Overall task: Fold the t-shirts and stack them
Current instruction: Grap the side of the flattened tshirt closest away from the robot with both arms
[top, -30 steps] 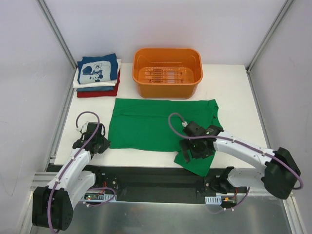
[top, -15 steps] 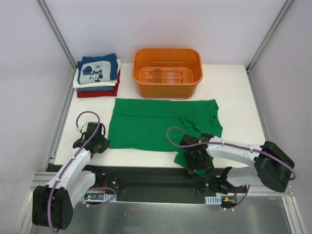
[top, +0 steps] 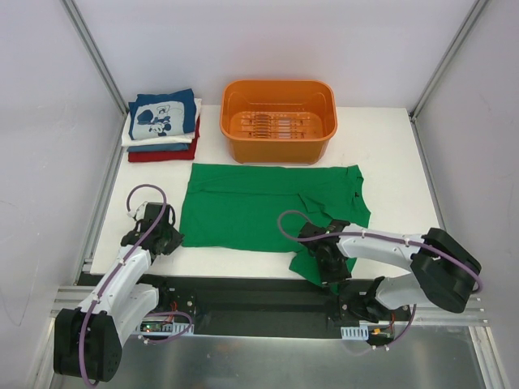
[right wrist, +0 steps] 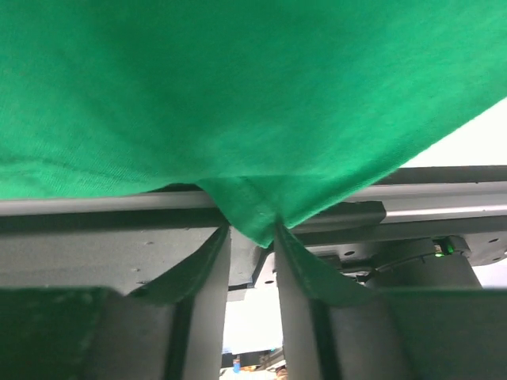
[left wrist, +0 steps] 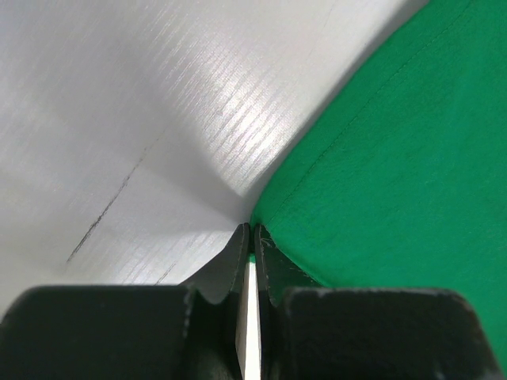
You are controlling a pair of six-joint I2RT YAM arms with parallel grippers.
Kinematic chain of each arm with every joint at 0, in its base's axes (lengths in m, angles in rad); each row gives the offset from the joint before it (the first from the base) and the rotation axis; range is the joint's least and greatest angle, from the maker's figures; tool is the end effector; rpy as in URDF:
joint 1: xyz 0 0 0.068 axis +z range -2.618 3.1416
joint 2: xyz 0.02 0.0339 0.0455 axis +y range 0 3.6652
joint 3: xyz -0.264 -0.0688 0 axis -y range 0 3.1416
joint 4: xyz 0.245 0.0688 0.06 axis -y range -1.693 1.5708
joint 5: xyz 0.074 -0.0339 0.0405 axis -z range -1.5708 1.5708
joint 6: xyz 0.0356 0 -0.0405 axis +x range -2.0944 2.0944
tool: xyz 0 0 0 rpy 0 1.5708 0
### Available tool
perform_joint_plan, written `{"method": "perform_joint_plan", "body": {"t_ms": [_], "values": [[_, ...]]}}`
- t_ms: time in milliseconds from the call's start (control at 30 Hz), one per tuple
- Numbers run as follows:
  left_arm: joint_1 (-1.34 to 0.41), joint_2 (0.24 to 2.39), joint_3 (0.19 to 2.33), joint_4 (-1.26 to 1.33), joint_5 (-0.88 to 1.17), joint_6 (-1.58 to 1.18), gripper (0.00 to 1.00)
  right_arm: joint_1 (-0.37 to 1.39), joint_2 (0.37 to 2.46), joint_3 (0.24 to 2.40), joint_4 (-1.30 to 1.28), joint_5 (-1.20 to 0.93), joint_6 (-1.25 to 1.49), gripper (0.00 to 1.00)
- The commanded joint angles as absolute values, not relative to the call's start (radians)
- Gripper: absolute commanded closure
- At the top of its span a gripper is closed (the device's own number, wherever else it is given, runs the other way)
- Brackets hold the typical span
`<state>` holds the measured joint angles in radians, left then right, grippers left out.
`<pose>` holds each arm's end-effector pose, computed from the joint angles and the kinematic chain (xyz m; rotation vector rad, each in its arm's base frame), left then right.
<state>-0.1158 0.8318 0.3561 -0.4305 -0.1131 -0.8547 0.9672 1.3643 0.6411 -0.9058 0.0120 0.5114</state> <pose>0.1543 -0.0139 0.1637 -0.9442 2.3036 -0.2760 0.1042 0.1503 0.1453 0.7022 -3.0253 0.0747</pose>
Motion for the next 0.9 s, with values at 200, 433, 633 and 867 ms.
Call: {"method": "perform_joint_plan", "body": {"t_ms": [200,433,633,867], "values": [[-0.107,0.847,0.403,-0.431,-0.132,-0.833,1.0,0.888,1.408,0.664,-0.966,0.009,0.422,0.79],[-0.107,0.841,0.411,-0.433,-0.135,-0.827,1.0,0.87,1.421,0.681,-0.979,0.023,0.408,0.99],[-0.107,0.839,0.437,-0.433,-0.11,-0.827,1.0,0.856,1.315,0.793,-1.035,0.153,0.385,0.99],[-0.107,0.85,0.498,-0.431,-0.101,-0.831,1.0,0.727,1.261,1.003,-1.049,0.25,0.279,0.99]]}}
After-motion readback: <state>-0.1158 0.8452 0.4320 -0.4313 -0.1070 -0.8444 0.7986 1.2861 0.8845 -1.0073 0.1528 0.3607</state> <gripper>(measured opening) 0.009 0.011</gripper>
